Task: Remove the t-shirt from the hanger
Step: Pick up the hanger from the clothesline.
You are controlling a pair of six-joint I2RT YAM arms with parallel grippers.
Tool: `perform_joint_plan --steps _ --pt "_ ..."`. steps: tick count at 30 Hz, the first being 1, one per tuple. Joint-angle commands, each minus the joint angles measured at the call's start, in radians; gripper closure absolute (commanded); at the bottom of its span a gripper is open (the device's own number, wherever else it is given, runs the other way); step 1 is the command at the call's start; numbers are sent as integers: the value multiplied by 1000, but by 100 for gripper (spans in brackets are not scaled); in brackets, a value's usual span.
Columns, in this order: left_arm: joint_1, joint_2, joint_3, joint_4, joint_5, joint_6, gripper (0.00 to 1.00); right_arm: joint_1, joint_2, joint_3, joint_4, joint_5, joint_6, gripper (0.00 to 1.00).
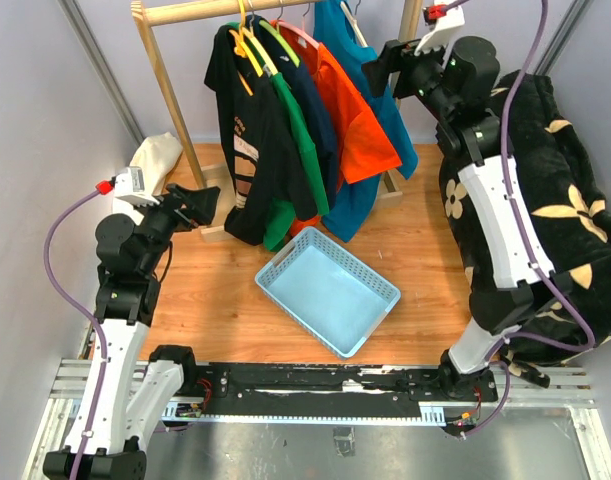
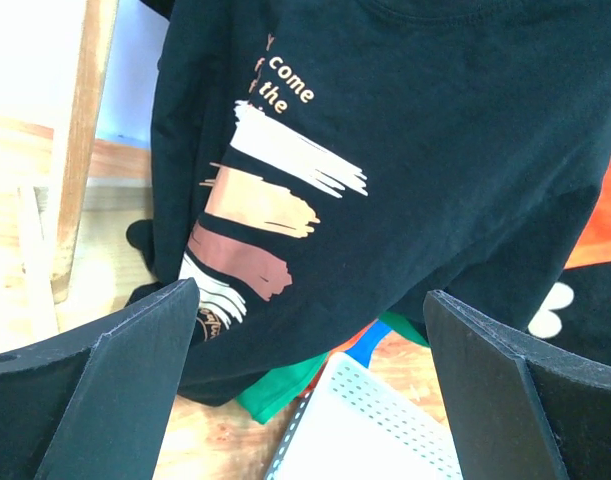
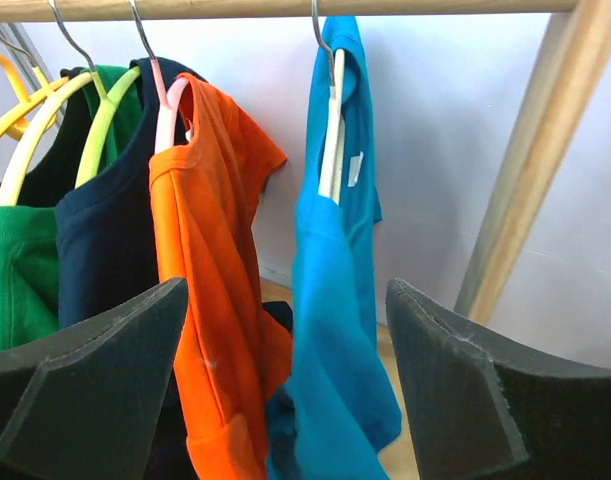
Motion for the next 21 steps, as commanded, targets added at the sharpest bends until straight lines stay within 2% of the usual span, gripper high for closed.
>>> perform_joint_plan --steps 1,6,10,21 --pt "6 -7 31 -18 40 17 0 32 70 130 -85 54 -28 20" --pt "6 -23 13 -12 43 16 0 46 74 62 -3 67 -53 23" --pt "6 -36 1 -4 42 14 0 48 72 -3 70 77 -61 31" --pt "6 -44 -27 30 46 2 0 57 63 -114 195 101 -68 44"
